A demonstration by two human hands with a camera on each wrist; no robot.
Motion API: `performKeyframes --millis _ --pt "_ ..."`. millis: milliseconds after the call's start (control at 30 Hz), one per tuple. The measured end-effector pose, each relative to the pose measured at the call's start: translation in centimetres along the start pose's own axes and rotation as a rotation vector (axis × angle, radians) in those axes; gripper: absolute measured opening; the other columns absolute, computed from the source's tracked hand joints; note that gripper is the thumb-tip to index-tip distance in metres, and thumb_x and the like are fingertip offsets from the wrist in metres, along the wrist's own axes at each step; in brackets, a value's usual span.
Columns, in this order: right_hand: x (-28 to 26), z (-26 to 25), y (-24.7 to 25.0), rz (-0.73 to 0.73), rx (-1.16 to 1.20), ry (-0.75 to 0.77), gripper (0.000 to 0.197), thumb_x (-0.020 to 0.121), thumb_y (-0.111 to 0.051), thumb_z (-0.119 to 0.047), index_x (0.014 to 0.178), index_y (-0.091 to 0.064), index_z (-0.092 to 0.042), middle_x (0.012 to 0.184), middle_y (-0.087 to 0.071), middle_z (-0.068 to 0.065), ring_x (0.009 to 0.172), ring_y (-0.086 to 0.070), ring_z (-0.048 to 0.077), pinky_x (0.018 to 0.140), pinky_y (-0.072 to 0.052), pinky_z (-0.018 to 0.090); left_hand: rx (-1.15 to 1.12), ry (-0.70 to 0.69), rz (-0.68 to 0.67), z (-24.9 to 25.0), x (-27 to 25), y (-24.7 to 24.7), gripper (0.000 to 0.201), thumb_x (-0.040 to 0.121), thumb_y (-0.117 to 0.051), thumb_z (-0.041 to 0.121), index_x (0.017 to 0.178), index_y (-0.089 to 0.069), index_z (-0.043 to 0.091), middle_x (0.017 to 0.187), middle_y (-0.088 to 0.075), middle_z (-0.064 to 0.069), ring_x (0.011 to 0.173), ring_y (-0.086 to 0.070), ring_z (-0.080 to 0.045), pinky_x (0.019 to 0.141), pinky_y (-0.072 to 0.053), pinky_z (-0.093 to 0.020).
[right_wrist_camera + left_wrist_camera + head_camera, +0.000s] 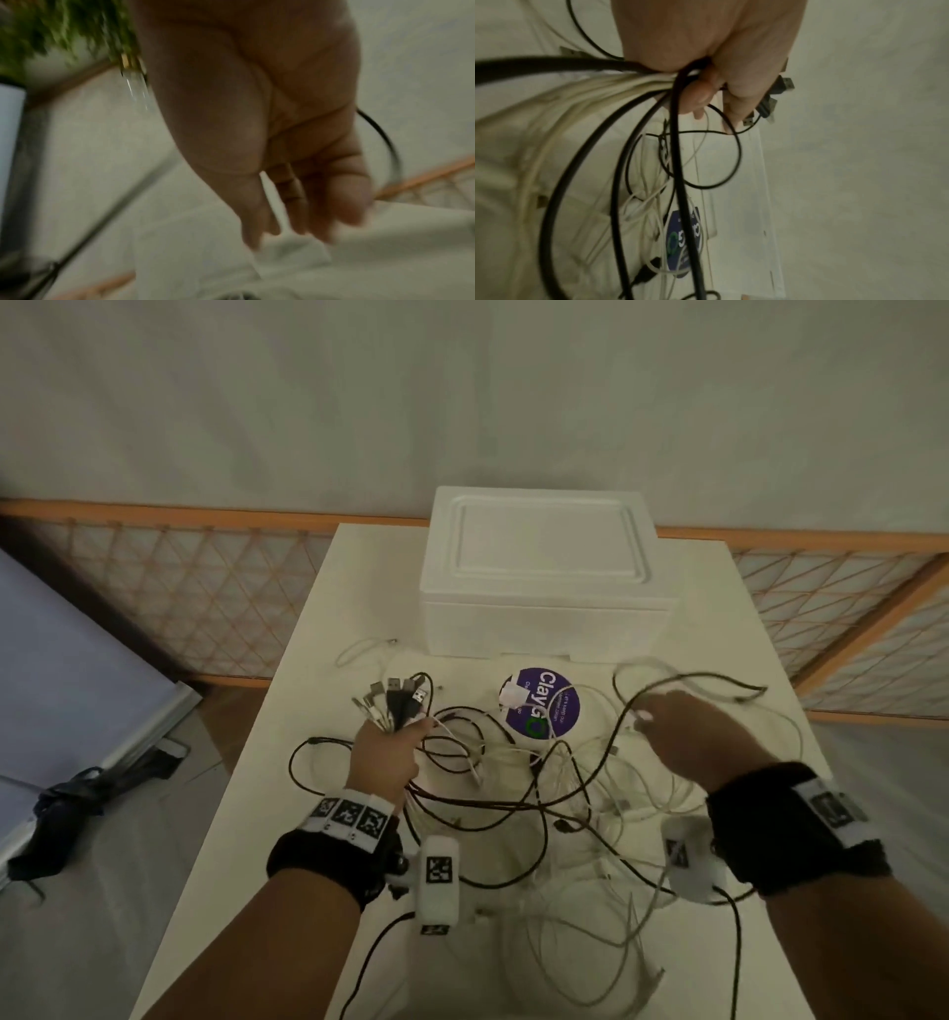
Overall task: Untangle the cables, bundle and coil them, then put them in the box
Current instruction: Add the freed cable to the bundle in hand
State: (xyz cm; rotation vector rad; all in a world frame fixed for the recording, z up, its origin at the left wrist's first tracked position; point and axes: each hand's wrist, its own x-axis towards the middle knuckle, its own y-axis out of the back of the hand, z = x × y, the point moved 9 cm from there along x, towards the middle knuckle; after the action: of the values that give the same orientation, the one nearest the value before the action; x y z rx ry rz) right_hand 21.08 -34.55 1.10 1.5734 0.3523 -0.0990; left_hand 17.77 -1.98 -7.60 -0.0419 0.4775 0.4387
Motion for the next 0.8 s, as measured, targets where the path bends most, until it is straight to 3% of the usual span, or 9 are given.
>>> performKeyframes --millis 133,233,300,367,433,500,567,667,800 --pt "-5.6 -2.6 -6.8 -0.39 -0.199 0.085 0.039 0.089 -0.058 -0.039 0.116 -0.051 -0.012 0.106 -0.039 0.002 0.107 -0.048 0.024 0.084 -0.042 0.031 -0.065 -0.03 0.048 0.7 -2.0 1.0 0.005 0.089 -0.064 0.017 0.085 -0.065 0.021 0.072 -0.052 -0.003 0.041 -0.032 -0.009 0.045 -0.03 -0.023" --pt "-8.5 -8.0 -6.7 -0.478 0.057 0.199 0.026 0.081 -0.067 -0.043 0.086 -0.052 -0.022 0.087 -0.047 -0.006 0.078 -0.049 0.009 0.062 -0.037 0.023 -0.182 0.004 0.05 0.7 -3.2 1.5 0.008 0.091 -0.062 0.015 0.084 -0.06 0.018 0.061 -0.04 0.0 0.045 -0.029 -0.01 0.04 -0.029 -0.02" --pt "-8.8 -11.4 -4.4 -0.371 0.272 0.273 0.027 0.077 -0.072 -0.041 0.07 -0.051 -0.025 0.071 -0.049 -0.011 0.063 -0.044 0.0 0.056 -0.033 0.018 -0.237 0.021 0.02 0.9 -4.1 1.5 0.006 0.091 -0.061 0.013 0.086 -0.059 0.017 0.061 -0.041 0.001 0.044 -0.028 -0.009 0.039 -0.029 -0.02" --pt "-8.3 -13.8 0.3 -0.04 0.526 0.303 0.023 0.077 -0.073 -0.036 0.072 -0.052 -0.028 0.07 -0.048 -0.014 0.063 -0.044 -0.003 0.057 -0.032 0.011 -0.218 0.004 -0.042 1.5 -5.2 1.2 0.003 0.091 -0.062 0.015 0.092 -0.062 0.018 0.073 -0.049 -0.004 0.044 -0.029 -0.009 0.039 -0.03 -0.021" --pt "-8.2 -16.0 3.5 0.216 0.629 0.377 0.027 0.076 -0.074 -0.029 0.095 -0.057 -0.025 0.088 -0.048 -0.016 0.075 -0.043 -0.003 0.066 -0.033 0.007 -0.14 -0.023 -0.133 2.1 -6.4 0.8 0.009 0.09 -0.065 0.02 0.098 -0.066 0.017 0.083 -0.051 -0.01 0.044 -0.03 -0.01 0.041 -0.032 -0.023" --pt "-7.6 -18.5 3.5 0.241 0.639 0.439 0.05 0.073 -0.075 -0.024 0.117 -0.052 -0.018 0.108 -0.047 -0.007 0.092 -0.044 0.001 0.08 -0.034 0.005 -0.08 -0.04 -0.202 2.6 -7.5 0.5 0.016 0.091 -0.064 0.026 0.103 -0.068 0.015 0.087 -0.051 -0.01 0.044 -0.034 -0.011 0.044 -0.035 -0.024" --pt "-7.1 -20.2 2.5 0.189 0.72 0.431 0.06 0.072 -0.076 -0.022 0.124 -0.045 -0.017 0.115 -0.049 -0.002 0.102 -0.048 0.007 0.087 -0.041 0.017 -0.081 -0.1 -0.193 3.6 -8.6 0.8 0.017 0.093 -0.061 0.026 0.105 -0.069 0.017 0.079 -0.058 -0.005 0.043 -0.041 -0.008 0.047 -0.038 -0.023" --pt "-6.8 -21.8 0.1 -0.046 1.029 0.365 0.073 0.072 -0.076 -0.017 0.129 -0.031 -0.021 0.105 -0.056 0.0 0.089 -0.06 0.008 0.079 -0.05 0.026 -0.226 -0.194 -0.138 5.4 -10.3 1.5 0.011 0.093 -0.061 0.021 0.097 -0.067 0.013 0.054 -0.058 0.009 0.041 -0.049 -0.002 0.045 -0.042 -0.02" --pt "-7.8 -23.1 -2.4 -0.367 1.051 0.36 0.061 0.078 -0.065 -0.004 0.125 -0.029 -0.019 0.082 -0.068 0.007 0.063 -0.066 0.016 0.064 -0.054 0.03 -0.414 -0.006 -0.109 4.4 -10.2 1.8 0.024 0.09 -0.065 0.031 0.075 -0.057 0.014 0.047 -0.044 0.006 0.035 -0.036 -0.008 0.038 -0.033 -0.018"
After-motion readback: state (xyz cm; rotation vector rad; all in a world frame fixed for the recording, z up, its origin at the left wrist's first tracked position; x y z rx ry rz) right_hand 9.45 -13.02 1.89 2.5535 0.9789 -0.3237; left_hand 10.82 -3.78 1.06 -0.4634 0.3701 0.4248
